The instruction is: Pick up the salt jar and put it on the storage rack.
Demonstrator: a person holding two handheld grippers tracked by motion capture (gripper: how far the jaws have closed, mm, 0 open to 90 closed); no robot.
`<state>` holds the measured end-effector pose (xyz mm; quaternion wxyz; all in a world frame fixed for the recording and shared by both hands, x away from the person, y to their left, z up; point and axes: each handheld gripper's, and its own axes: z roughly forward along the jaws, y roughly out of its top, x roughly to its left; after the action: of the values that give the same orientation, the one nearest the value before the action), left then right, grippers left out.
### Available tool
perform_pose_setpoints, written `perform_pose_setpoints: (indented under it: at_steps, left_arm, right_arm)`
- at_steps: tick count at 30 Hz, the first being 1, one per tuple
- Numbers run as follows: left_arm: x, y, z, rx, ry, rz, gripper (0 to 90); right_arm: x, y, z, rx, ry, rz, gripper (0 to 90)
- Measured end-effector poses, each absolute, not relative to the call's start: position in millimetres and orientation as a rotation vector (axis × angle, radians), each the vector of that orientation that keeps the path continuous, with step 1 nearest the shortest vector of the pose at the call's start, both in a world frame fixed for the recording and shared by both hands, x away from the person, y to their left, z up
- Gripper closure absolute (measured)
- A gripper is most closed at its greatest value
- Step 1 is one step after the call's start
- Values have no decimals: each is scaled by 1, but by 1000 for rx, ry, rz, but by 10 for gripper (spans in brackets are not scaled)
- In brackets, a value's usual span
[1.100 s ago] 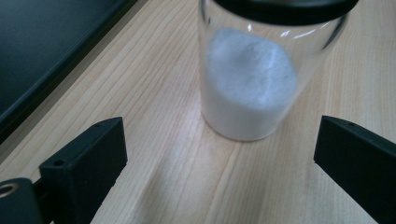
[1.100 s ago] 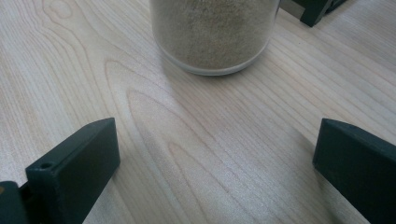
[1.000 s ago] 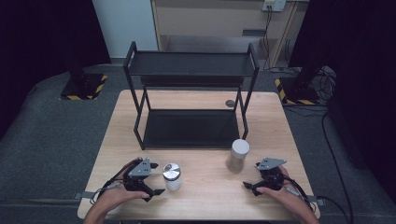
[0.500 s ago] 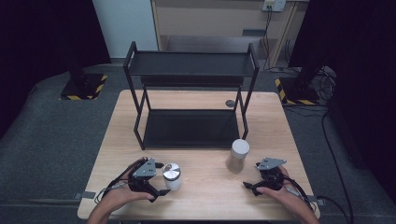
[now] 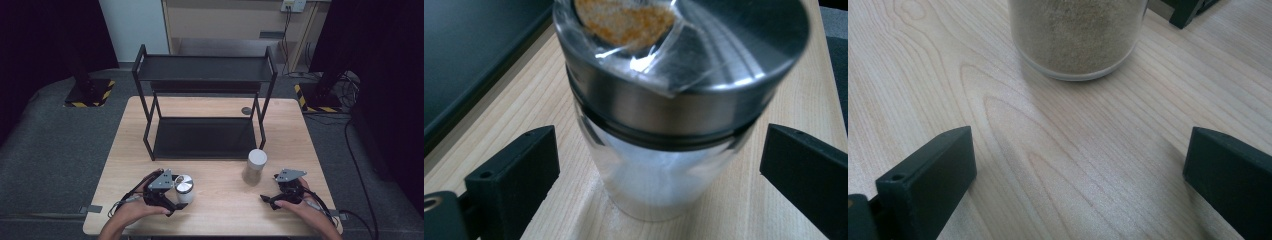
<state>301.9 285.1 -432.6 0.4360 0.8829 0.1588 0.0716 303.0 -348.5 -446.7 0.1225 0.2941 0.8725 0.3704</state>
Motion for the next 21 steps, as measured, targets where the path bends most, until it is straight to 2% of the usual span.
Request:
perform_pose_setpoints:
  at_steps: [8, 21]
  left_arm:
    - [307, 276, -440, 2228, 393, 151, 30]
    - [305, 278, -443, 2184, 393, 188, 108]
  right_arm:
    - [303, -349, -447, 859, 2546, 1081, 14]
    - [303, -349, -447, 858, 2548, 1083, 15]
